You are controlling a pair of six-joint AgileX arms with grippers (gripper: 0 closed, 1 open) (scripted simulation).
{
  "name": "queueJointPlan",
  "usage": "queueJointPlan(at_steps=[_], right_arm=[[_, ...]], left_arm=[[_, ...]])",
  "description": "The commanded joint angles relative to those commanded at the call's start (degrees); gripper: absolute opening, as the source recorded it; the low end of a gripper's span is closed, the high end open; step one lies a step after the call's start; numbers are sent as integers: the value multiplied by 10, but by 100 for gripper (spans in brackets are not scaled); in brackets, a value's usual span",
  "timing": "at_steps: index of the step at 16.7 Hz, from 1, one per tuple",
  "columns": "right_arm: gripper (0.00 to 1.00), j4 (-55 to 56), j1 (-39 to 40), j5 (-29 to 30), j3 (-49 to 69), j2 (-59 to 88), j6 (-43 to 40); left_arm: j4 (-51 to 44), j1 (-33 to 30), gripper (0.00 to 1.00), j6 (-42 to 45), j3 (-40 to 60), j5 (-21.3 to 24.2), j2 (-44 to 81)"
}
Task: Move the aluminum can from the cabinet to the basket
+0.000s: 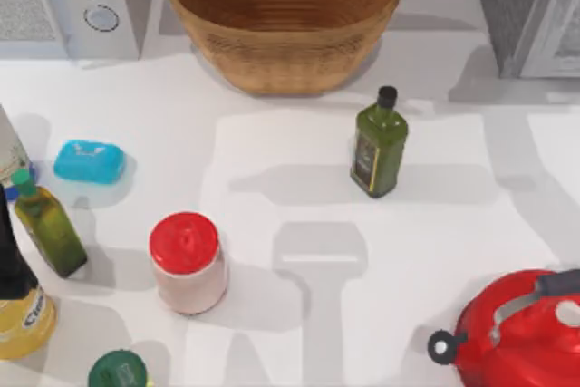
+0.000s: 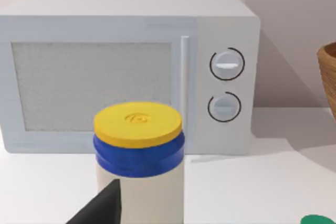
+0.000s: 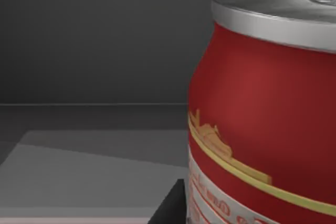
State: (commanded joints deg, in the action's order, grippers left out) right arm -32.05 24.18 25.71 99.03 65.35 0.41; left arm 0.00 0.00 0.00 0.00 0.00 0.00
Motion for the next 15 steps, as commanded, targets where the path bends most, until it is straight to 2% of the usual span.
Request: queueJointPlan(at_steps=[3, 11, 15], right_arm=[[0, 51, -39, -40, -162, -103, -1], [0, 207, -159, -164, -697, -424, -3], [0, 275, -212, -217, -883, -564, -3]], left_arm=[[0, 0, 100, 0, 0, 0, 0], [0, 0, 100, 0, 0, 0, 0], [0, 0, 100, 0, 0, 0, 0]])
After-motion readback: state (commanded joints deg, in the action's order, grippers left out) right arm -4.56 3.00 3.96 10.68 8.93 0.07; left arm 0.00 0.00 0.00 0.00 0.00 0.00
